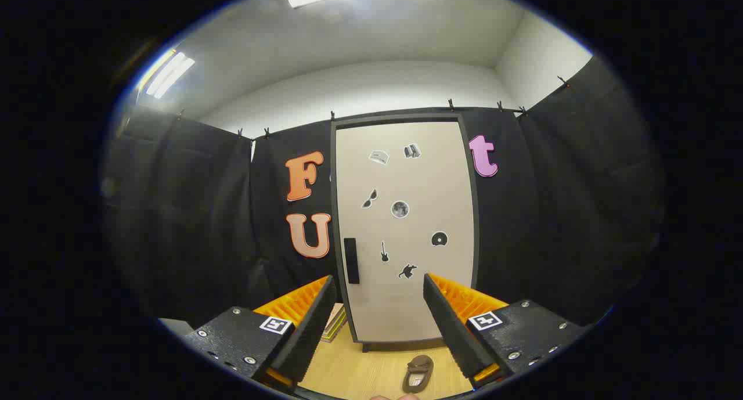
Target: Open the shoe cabinet door, grab the shoes and put them into the shoe cabinet, then close the shoe cabinet door.
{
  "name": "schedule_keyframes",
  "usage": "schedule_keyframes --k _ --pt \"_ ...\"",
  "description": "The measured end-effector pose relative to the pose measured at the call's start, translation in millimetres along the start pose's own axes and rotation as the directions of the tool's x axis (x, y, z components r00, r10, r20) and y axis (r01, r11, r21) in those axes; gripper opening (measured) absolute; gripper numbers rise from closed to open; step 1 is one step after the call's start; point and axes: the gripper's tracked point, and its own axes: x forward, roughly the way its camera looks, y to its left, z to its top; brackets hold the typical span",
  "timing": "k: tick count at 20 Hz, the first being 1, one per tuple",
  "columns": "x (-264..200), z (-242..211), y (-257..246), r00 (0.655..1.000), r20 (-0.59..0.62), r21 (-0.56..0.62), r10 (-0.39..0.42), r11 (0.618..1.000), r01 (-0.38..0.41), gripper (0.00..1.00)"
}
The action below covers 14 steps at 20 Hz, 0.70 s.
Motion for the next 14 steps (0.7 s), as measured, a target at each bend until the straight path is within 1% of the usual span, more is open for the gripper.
schedule_keyframes --k 14 --pt "29.9 -15.5 27.6 0.999 -0.018 -0.02 -0.037 0.999 0.037 0.95"
